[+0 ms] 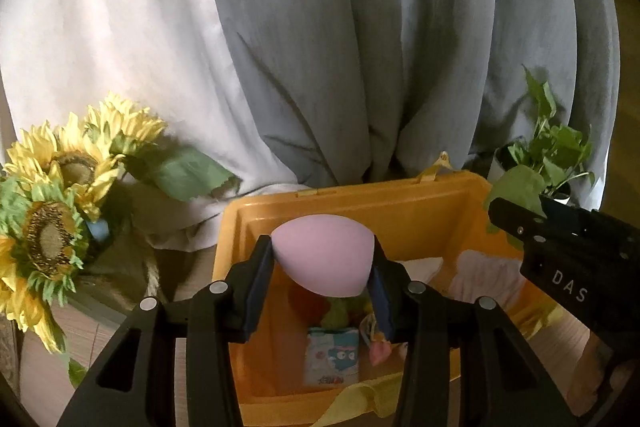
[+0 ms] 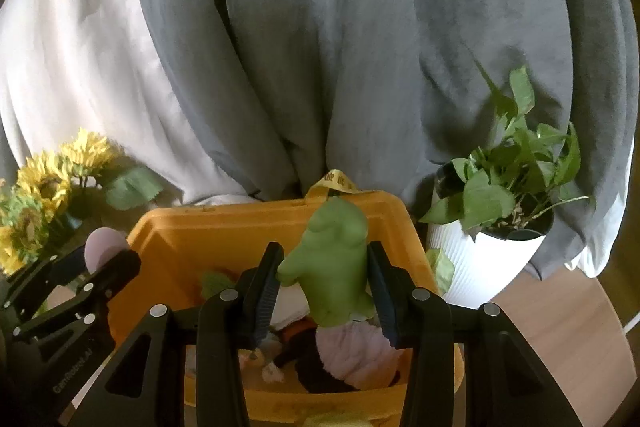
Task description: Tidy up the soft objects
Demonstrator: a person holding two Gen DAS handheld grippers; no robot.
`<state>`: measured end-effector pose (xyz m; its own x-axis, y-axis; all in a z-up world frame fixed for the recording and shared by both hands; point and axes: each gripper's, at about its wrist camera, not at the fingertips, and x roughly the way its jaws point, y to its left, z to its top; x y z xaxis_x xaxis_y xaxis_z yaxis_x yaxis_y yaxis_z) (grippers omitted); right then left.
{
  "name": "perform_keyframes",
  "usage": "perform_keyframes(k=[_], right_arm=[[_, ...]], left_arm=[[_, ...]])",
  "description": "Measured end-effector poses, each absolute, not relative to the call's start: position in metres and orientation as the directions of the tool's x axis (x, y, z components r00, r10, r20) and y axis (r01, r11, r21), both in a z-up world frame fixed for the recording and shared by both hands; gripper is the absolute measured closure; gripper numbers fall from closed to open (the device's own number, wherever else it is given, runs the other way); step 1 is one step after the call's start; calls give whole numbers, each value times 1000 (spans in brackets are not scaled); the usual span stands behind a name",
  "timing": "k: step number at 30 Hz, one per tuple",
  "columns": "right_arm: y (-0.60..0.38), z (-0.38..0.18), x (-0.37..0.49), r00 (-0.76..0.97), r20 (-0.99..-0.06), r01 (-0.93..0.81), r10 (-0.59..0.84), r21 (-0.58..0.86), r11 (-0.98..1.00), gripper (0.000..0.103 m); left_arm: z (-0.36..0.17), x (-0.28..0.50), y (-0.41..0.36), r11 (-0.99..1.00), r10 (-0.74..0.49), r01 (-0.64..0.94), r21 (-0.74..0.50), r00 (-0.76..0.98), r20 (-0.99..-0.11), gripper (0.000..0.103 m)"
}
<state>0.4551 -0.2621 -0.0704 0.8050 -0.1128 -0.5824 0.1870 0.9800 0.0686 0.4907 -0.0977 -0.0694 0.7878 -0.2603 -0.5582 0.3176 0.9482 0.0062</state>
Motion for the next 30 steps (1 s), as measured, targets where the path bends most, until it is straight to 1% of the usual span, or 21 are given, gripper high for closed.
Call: perform_keyframes(k=[2,6,8,12,16,20,26,29,30], right_arm=[[-262,-73,459,797,-595,177,-104,65,982,59],[-261,-75,462,794,-599,170,-102,57,984,56],[-260,-75,463,794,-598,167,-107,45,985,41],[-259,-72,458,798,-588,179,-129,26,984,41],[-261,-69,451,796,-591,193,-134,39,980,41],[-259,-64,438,798,-586,200,-142,36,979,41],[-253,-52,409,812,-562,206,-154,30,978,40],[-251,-44,390,822,-546,212,-162,30,977,35],[-250,-41,383,826,-539,216,-166,30,976,34]], left_arm=[[-72,493,-99,948,-259,318,6,782,-567,56],[-73,495,-98,952,-250,307,5,783,-570,46],[-73,494,-97,952,-247,305,5,782,-572,46],[-69,490,-93,957,-235,289,6,788,-570,46],[-61,481,-89,964,-216,265,6,800,-560,42],[-51,467,-83,970,-198,242,11,815,-545,40],[-37,438,-77,976,-176,216,18,836,-519,33],[-31,424,-73,979,-161,201,25,847,-507,29],[-28,418,-71,981,-155,194,26,852,-500,28]])
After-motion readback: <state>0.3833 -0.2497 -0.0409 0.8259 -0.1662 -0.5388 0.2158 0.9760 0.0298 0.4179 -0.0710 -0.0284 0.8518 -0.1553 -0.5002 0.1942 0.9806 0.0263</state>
